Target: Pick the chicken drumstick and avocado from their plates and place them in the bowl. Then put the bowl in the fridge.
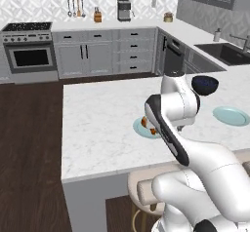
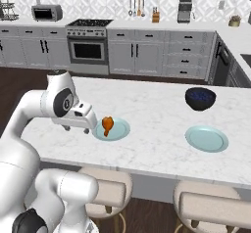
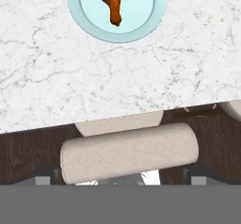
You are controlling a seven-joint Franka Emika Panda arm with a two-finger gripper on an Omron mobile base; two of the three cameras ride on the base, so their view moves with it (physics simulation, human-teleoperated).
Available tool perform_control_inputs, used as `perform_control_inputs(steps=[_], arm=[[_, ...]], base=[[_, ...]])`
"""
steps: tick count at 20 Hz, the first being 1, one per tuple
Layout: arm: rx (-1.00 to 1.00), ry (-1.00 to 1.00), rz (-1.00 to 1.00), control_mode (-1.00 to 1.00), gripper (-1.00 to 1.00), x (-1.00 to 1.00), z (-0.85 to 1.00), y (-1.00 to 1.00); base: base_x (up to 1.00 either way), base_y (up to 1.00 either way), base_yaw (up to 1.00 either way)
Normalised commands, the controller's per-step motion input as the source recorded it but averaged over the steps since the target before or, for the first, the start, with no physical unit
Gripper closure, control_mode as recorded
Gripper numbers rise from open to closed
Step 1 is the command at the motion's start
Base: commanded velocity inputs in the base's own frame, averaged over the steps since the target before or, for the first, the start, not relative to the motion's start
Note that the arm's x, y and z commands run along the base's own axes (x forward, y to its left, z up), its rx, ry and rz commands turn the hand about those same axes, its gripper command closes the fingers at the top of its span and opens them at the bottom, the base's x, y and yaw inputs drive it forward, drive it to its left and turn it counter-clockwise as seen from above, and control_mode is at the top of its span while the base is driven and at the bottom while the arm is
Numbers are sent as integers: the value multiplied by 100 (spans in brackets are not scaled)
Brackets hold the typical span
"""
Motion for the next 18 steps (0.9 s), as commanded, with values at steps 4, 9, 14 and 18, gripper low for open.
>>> perform_control_inputs(steps=[4,9,14,18], arm=[[0,0,0,-100,-100,0,0,0],[1,0,13,-100,-100,86,-7,-15],[2,5,6,-100,-100,99,-42,-35],[8,13,0,-100,-100,100,-42,-4]], base=[[7,0,1],[0,0,0],[0,0,0],[0,0,0]])
